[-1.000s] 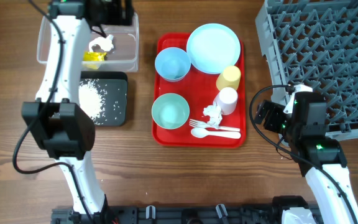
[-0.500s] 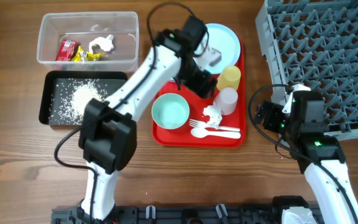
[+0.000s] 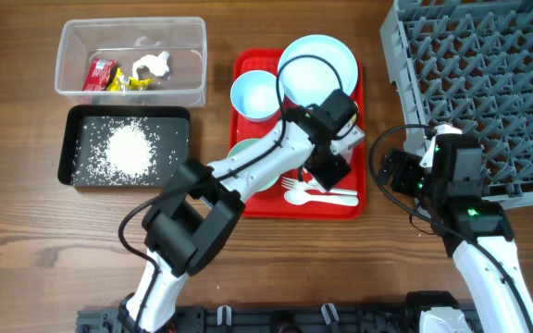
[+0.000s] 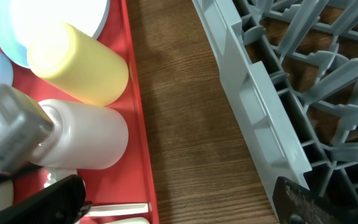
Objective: Sort waste into correct bins and load items into the dishwasher rack
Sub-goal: 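Grasp the second white tissue and drop it into the clear bin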
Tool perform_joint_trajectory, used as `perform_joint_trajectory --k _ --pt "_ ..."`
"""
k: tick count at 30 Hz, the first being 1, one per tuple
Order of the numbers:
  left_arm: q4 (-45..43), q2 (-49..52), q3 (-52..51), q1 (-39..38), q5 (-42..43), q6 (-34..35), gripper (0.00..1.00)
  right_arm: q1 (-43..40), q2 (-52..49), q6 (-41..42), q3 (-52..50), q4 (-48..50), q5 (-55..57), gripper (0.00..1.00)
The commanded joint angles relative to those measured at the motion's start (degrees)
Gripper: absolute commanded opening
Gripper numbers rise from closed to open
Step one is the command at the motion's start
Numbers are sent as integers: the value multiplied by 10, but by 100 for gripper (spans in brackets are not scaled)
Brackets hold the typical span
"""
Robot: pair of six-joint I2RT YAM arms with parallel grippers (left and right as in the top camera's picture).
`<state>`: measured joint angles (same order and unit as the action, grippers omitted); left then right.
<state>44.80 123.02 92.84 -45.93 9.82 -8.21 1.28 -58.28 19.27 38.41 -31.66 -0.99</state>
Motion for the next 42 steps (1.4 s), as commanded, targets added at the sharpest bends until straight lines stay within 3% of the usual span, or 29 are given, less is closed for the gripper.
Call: perform_joint_trajectory --k 1,5,13,20,26,31,36,37,38,39,41,42 --pt "-2 1 -19 1 -20 3 41 -2 -4 4 14 3 14 100" --pt "0 1 -19 2 -30 3 4 -2 -4 4 14 3 14 100" --pt "6 -39 -6 10 -85 29 4 -2 -4 4 14 -2 14 100" --pt "12 -156 -5 66 -85 29 4 -2 -4 4 14 -1 14 100" --pt "-52 -202 -5 187 -148 29 4 -2 -4 4 14 -1 14 100" --pt "-183 -186 -5 330 -150 62 4 -2 -4 4 14 -2 14 99" --pt "-231 -168 -5 404 -148 87 4 -2 -4 4 14 0 14 100" --pt "-232 -164 -5 411 -148 87 8 -2 -4 4 14 1 14 100" --pt "-232 -161 -5 415 -148 87 26 -2 -4 4 14 2 14 100" --pt "-232 -158 -5 418 -148 87 58 -2 -4 4 14 4 14 100" --pt "-232 -154 -5 420 -149 84 100 -2 -4 5 14 8 14 100" --pt "-232 -154 -5 421 -151 83 100 -2 -4 4 14 9 14 100"
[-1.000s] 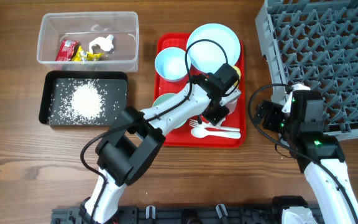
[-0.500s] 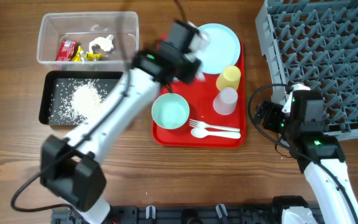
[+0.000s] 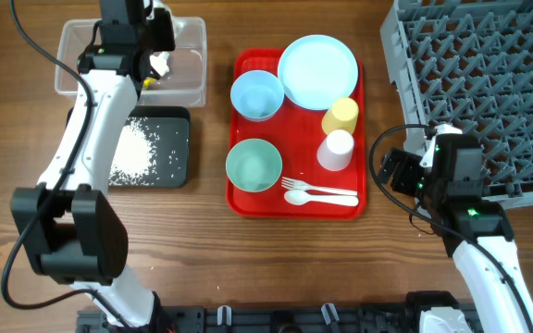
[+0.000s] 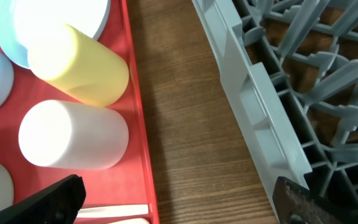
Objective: Sort waste into correct bins and load items into the dishwasher rack
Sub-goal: 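Grasp the second white tissue and drop it into the clear bin, then grasp the green bowl on the red tray with the right gripper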
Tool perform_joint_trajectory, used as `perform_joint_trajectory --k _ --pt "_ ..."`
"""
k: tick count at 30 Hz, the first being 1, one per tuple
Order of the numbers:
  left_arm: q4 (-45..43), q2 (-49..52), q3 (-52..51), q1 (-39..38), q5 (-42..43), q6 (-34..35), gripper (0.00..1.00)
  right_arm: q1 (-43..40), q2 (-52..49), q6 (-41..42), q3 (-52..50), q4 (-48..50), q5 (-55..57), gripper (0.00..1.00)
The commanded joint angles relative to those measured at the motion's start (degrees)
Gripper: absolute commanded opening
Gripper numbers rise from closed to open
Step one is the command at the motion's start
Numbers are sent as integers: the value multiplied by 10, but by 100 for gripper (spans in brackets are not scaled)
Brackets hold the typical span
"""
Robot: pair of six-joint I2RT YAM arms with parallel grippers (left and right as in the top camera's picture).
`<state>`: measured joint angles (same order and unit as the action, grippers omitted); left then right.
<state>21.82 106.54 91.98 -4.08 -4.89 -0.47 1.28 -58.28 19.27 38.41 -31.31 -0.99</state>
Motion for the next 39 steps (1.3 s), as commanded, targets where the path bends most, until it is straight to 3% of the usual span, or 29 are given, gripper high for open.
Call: perform_joint_trajectory --k 1,7,14,20,23,26,28,31,35,39 --pt "-2 11 4 2 -4 5 100 -2 -4 4 14 6 14 100" --pt "17 7 4 -1 6 6 100 -2 -4 4 14 32 -18 100" --pt "172 -2 4 -52 123 5 100 -2 -4 4 14 42 -40 100" --pt "275 -1 4 -129 127 -30 100 -2 -4 -17 14 44 -85 100" --pt "280 -19 4 -140 128 25 100 -2 -4 -26 41 16 -162 100" --pt "280 -53 4 -106 128 85 100 -1 -21 -46 156 -95 -170 100" --pt "280 -73 4 -72 127 89 100 4 -51 -66 243 -160 -167 100" --pt "287 -82 4 -7 128 114 100 50 -154 -87 408 -256 -162 100" --pt "311 -77 4 59 128 187 100 147 -282 -64 479 -273 -151 100" --pt "343 -78 4 105 128 209 100 226 -397 -41 481 -266 -151 100"
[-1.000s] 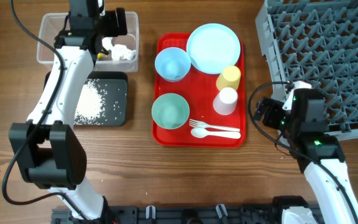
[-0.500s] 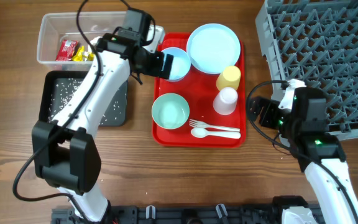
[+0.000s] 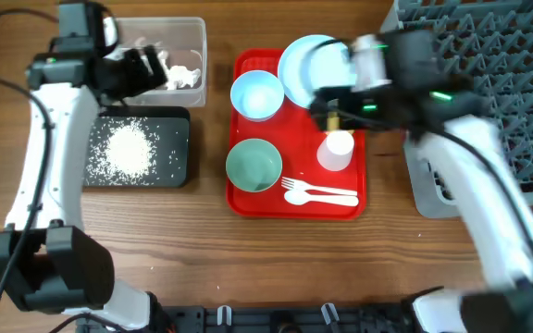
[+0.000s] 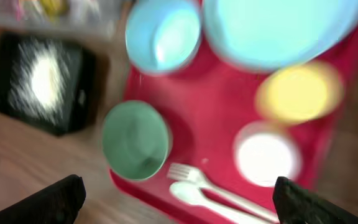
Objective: Sort waste into correct bins and load items into the dishwasher rack
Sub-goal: 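Grasp the green bowl on the red tray with the right gripper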
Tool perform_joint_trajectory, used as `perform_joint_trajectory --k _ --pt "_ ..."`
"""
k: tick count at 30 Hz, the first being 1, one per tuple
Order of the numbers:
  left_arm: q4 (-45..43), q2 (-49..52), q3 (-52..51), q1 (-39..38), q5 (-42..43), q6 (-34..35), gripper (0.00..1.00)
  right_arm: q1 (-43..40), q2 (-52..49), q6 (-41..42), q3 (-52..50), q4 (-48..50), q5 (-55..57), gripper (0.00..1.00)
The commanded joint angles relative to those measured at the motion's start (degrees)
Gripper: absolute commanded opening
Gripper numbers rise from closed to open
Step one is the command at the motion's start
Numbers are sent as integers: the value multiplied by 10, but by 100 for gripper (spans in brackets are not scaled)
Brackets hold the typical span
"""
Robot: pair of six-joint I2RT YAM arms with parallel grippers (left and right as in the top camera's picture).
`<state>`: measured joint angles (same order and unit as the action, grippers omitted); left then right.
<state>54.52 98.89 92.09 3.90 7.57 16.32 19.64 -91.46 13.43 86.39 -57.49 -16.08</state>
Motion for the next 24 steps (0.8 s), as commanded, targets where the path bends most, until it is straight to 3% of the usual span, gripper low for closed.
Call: perform_joint_trajectory --k 1,5,9,12,21,24 --pt "24 -1 3 32 3 41 100 59 -94 20 1 -4 0 100" --pt "25 -1 3 38 3 41 100 101 -147 47 0 0 67 96" --pt "25 -1 3 38 3 41 100 133 -163 46 -13 35 100 62" --pt "25 -1 3 38 3 41 100 145 -171 45 -34 83 110 49" --pt "25 -1 3 38 3 41 100 145 -212 -19 -63 132 117 47" --pt "25 -1 3 38 3 41 100 145 -225 -19 -63 146 116 31"
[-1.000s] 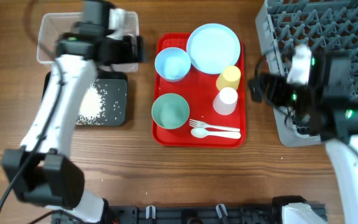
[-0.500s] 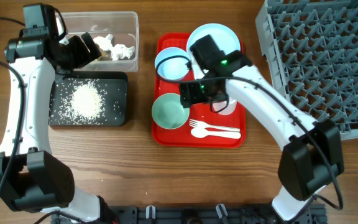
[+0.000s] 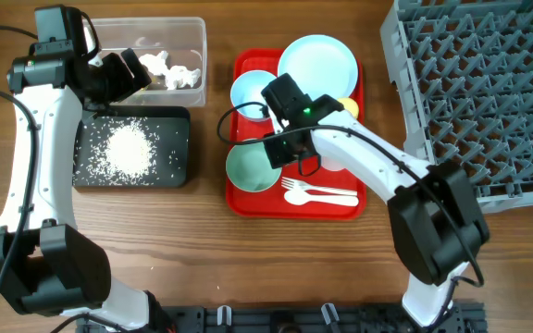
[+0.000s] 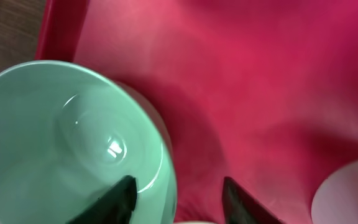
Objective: Sort waste into correct bins and load items into the dishwasher rack
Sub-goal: 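Grasp the green bowl on the red tray with the right gripper, then carry the green bowl to the dishwasher rack and release it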
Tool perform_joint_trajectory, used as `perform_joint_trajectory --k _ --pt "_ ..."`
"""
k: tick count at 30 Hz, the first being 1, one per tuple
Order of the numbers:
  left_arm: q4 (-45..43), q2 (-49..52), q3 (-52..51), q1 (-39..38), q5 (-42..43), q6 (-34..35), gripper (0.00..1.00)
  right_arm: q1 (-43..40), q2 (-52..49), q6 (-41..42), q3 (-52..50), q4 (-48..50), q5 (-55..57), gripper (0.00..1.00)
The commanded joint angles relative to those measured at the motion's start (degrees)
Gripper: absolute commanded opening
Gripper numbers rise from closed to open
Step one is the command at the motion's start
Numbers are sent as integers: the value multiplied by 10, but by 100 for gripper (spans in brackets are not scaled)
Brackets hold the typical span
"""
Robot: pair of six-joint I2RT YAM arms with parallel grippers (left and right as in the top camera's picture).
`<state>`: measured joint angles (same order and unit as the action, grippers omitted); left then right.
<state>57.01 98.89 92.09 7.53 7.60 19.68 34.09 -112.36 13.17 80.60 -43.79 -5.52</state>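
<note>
My right gripper is open astride the right rim of the green bowl, one finger inside it and the other over the red tray. From overhead the gripper sits low at the bowl. The tray also holds a blue bowl, a pale blue plate, a yellow cup, a white cup, and a white fork and spoon. My left gripper hovers at the left end of the clear bin, its fingers apart and holding nothing.
The grey dishwasher rack fills the right side. A black tray with a heap of rice lies below the clear bin, which holds white crumpled scraps. My right arm crosses the tray's middle, covering most of both cups.
My right gripper was high over the tray with all the dishes in a blurred view; now it is low, open around the green bowl's rim. The left gripper has shifted slightly left.
First my left arm reached over the tray by the cups while the right gripper rested beside the rack. Then the left gripper was above the clear bin. Later the right arm was over the tray, and now it straddles the green bowl's rim.
</note>
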Motion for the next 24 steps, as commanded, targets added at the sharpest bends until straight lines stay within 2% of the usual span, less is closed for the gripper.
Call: perform_joint_trajectory --k 1,7,9,14,16,19,21,24 --pt "0 -1 3 2 3 7 100 0 -20 -16 -5 9 11 26" --pt "0 -1 3 2 3 7 100 0 -26 -26 -7 16 13 18" --pt "0 -1 3 2 3 7 100 0 -26 -26 -7 21 13 4" --pt "0 -1 3 2 3 7 100 0 -1 -26 7 -8 53 4" --pt "0 -1 3 2 3 7 100 0 26 -26 29 -37 87 4" --pt "0 -1 3 2 3 7 100 -1 100 -27 74 -78 210 4" --pt "0 -1 3 2 3 7 100 -12 148 -37 84 -71 303 4" --pt "0 -1 3 2 3 7 100 -54 202 -102 84 -25 373 4"
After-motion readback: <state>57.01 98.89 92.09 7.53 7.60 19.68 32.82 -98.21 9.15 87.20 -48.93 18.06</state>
